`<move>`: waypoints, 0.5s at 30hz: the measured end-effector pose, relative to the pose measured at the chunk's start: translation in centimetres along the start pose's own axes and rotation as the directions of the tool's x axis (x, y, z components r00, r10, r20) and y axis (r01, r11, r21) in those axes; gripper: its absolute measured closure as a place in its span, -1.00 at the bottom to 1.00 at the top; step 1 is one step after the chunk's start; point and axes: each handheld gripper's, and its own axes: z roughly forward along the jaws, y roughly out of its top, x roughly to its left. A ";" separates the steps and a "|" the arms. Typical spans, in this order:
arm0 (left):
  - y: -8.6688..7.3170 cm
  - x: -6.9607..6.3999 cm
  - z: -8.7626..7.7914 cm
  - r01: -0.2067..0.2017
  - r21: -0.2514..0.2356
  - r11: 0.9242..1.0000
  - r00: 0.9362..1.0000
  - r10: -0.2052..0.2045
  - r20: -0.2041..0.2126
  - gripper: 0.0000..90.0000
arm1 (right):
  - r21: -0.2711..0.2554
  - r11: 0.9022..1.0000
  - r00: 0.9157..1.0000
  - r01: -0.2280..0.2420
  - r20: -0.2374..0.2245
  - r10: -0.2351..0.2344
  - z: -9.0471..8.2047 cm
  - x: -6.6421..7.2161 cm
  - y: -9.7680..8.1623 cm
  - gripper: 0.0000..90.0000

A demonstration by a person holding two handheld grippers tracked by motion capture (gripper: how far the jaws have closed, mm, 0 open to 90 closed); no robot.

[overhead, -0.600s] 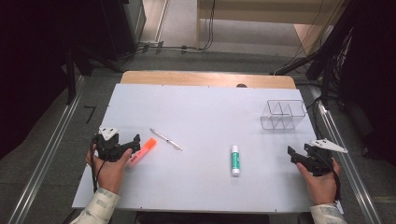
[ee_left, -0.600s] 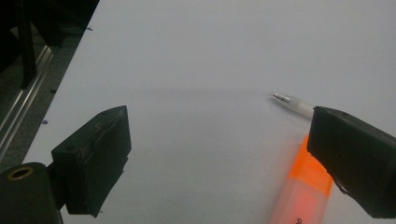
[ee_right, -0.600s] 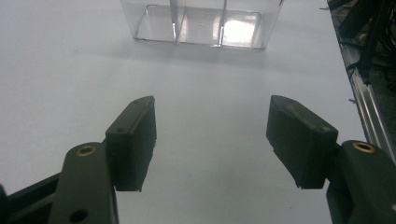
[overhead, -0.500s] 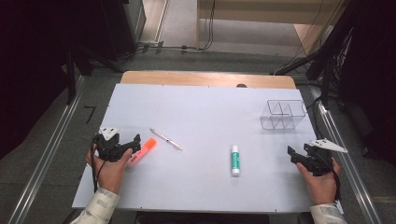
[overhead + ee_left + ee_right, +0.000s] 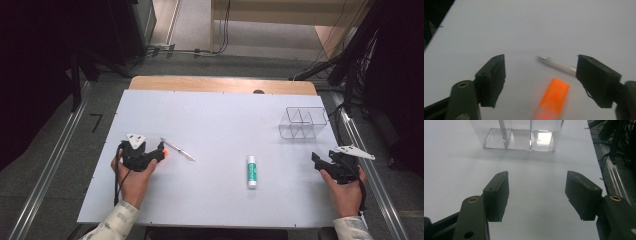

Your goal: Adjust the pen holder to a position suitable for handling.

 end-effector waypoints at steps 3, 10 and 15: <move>0.9 -2.9 1.0 -0.032 -0.004 0.999 0.998 0.033 0.062 0.06 | -0.007 1.000 1.000 -0.011 0.018 0.011 0.5 -0.4 0.5 -0.11; 2.9 -11.8 5.5 -0.118 -0.002 0.993 0.966 0.116 0.229 0.42 | -0.016 0.999 0.998 -0.045 0.049 0.046 3.1 -3.1 2.7 0.44; 5.0 -16.1 7.6 -0.150 -0.033 0.988 0.941 0.153 0.303 1.00 | -0.040 0.996 0.995 -0.078 0.051 0.080 4.8 -5.1 4.3 0.85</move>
